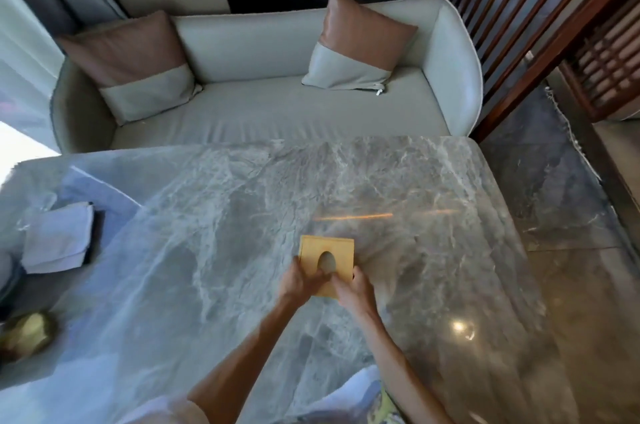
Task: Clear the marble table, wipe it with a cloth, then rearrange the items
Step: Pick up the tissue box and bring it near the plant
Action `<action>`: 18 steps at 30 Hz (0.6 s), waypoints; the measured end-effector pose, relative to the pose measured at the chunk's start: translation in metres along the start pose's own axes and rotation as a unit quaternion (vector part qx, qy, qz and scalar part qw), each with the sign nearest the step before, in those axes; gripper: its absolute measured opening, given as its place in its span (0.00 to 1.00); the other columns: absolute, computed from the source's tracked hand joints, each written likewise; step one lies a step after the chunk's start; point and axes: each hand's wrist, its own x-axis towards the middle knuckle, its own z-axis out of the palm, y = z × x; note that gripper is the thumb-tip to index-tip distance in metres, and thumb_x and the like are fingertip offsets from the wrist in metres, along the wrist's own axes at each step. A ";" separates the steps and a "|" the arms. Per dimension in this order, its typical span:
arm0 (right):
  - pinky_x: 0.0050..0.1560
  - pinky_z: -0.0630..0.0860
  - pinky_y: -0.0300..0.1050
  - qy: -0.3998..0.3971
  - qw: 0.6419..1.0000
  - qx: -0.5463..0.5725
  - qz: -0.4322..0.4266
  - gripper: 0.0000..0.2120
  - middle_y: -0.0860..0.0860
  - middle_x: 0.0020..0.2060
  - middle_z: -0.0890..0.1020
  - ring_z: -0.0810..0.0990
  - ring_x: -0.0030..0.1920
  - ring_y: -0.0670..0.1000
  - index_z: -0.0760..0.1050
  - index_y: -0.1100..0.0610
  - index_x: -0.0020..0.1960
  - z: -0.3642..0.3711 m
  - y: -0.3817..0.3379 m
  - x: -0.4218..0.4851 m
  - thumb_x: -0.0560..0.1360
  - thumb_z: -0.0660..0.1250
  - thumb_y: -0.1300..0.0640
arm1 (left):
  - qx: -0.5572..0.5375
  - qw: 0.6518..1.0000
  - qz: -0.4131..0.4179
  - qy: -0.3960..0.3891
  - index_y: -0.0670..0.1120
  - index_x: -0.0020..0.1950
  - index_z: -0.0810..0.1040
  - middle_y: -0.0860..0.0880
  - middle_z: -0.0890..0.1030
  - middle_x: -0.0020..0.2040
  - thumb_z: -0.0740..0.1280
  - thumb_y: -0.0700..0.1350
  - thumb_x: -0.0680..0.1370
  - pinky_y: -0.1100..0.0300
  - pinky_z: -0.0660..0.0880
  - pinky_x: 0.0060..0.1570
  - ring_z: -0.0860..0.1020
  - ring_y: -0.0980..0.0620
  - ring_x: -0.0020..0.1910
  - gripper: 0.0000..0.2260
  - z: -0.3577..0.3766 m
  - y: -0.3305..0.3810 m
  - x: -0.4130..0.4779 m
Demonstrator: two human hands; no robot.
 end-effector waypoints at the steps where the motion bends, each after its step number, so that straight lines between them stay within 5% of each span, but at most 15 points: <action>1: 0.50 0.82 0.55 -0.014 1.000 -0.003 -0.001 0.19 0.48 0.44 0.84 0.84 0.47 0.54 0.76 0.49 0.49 0.020 0.006 -0.014 0.63 0.68 0.39 | -0.006 1.000 -0.005 0.007 0.42 0.58 0.72 0.45 0.80 0.51 0.68 0.64 0.66 0.54 0.75 0.47 0.80 0.42 0.54 0.31 -0.015 -0.016 -0.016; 5: 0.50 0.82 0.56 -0.038 0.999 -0.018 -0.012 0.27 0.48 0.46 0.84 0.84 0.48 0.53 0.76 0.47 0.53 0.099 0.028 -0.071 0.59 0.66 0.34 | -0.005 0.997 -0.038 0.059 0.45 0.53 0.74 0.44 0.84 0.49 0.70 0.62 0.66 0.52 0.78 0.46 0.82 0.41 0.50 0.25 -0.070 -0.099 -0.060; 10: 0.49 0.83 0.55 -0.056 0.997 -0.025 -0.049 0.20 0.43 0.43 0.85 0.84 0.45 0.47 0.77 0.44 0.49 0.181 0.055 -0.131 0.62 0.68 0.34 | -0.011 0.994 -0.066 0.084 0.43 0.58 0.71 0.42 0.80 0.54 0.70 0.57 0.69 0.53 0.75 0.49 0.79 0.41 0.54 0.25 -0.125 -0.179 -0.107; 18: 0.54 0.81 0.57 -0.107 0.990 -0.060 -0.066 0.15 0.43 0.44 0.83 0.83 0.48 0.50 0.76 0.43 0.45 0.229 0.063 -0.186 0.62 0.69 0.37 | -0.136 0.982 -0.075 0.108 0.45 0.47 0.71 0.44 0.80 0.45 0.71 0.58 0.58 0.45 0.80 0.48 0.81 0.43 0.47 0.25 -0.153 -0.258 -0.141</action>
